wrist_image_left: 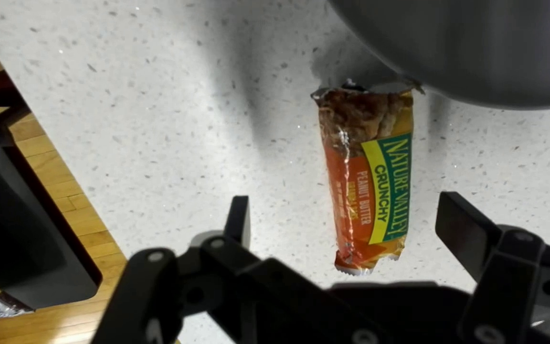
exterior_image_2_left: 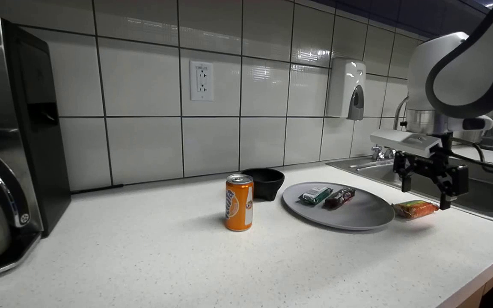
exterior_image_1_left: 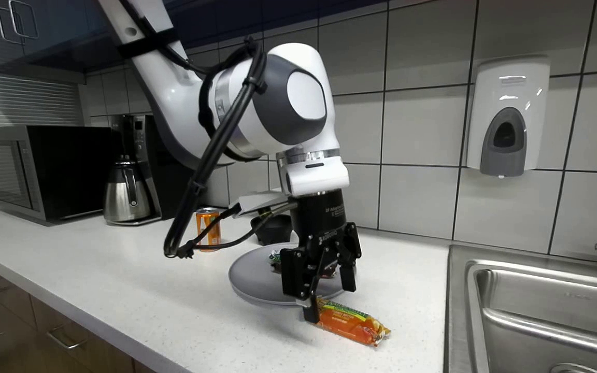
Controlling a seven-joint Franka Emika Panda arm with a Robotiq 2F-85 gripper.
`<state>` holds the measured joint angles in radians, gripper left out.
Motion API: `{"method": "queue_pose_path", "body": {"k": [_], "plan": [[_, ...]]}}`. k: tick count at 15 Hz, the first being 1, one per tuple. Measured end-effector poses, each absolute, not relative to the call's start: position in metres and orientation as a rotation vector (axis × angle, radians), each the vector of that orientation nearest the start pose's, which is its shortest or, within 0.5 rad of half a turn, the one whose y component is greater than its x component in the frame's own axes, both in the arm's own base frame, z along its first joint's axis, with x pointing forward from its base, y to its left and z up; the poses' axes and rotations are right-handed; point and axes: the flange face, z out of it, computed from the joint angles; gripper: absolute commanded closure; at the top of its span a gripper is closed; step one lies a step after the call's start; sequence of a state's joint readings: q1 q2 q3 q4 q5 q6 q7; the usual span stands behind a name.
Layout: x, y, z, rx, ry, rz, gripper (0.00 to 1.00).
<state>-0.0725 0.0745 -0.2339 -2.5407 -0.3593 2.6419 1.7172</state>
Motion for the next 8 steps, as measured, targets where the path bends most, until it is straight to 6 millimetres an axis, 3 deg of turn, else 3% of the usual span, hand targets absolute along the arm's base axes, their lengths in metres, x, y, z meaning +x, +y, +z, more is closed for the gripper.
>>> {"method": "queue_pose_path", "body": {"k": [8], "plan": [[0.4368,-0.1422,0.2416,-2.114,2.432,-0.193,0.0]]}}
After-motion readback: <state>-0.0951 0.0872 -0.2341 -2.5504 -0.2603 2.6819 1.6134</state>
